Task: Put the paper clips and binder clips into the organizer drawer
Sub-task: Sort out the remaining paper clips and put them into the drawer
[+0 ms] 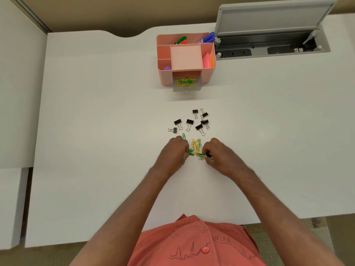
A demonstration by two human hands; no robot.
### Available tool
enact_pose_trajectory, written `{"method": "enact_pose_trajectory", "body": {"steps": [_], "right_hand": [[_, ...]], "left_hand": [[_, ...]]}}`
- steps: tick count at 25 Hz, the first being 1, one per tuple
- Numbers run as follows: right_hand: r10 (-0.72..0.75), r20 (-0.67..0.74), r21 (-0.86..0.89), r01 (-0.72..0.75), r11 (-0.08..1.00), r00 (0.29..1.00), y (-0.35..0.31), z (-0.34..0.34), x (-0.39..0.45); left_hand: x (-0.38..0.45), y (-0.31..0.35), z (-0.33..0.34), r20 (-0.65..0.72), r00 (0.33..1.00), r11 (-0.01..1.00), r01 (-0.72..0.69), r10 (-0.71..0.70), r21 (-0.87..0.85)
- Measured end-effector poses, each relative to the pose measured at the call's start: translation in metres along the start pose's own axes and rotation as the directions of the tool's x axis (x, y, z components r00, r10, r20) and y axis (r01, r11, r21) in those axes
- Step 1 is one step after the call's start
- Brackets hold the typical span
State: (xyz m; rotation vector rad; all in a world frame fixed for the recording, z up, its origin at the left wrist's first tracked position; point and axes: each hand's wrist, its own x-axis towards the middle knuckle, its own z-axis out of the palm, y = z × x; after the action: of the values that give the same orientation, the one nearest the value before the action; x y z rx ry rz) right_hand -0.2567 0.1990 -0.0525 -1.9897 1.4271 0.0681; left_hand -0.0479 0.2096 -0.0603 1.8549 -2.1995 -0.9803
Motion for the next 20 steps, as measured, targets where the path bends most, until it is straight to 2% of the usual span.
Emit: {"method": "enact_pose_trajectory", "body": {"steps": [4,9,12,15,20], "right_hand": [[0.000,-0.018,0.009,0.000,1.000,1.000,-0.003,-0.003,0.000],[0.085,-0.055,0.183,-0.073,0.980,0.995,0.001,-0.021,0.015],[0.201,-0.164,0.342,-0.135,0.930,0.966,0.001,-0.038,0.037],[0.298,-0.265,0.416,-0.170,0.893,0.917,0.006,-0.046,0.063],[0.345,-0.296,0.503,-0.162,0.849,0.891,0.006,-0.043,0.068]], "left_hand": [[0.000,-0.002,-0.001,-0.006,1.000,1.000,-0.004,0.004,-0.015],[0.002,-0.006,-0.005,0.006,0.995,0.983,0.094,-0.095,-0.155],[0.003,-0.007,-0.006,0.014,0.988,0.958,0.151,-0.153,-0.245],[0.004,-0.007,-0.005,0.022,0.981,0.939,0.193,-0.195,-0.284],[0.003,-0.005,-0.006,0.031,0.971,0.920,0.233,-0.235,-0.316]]}}
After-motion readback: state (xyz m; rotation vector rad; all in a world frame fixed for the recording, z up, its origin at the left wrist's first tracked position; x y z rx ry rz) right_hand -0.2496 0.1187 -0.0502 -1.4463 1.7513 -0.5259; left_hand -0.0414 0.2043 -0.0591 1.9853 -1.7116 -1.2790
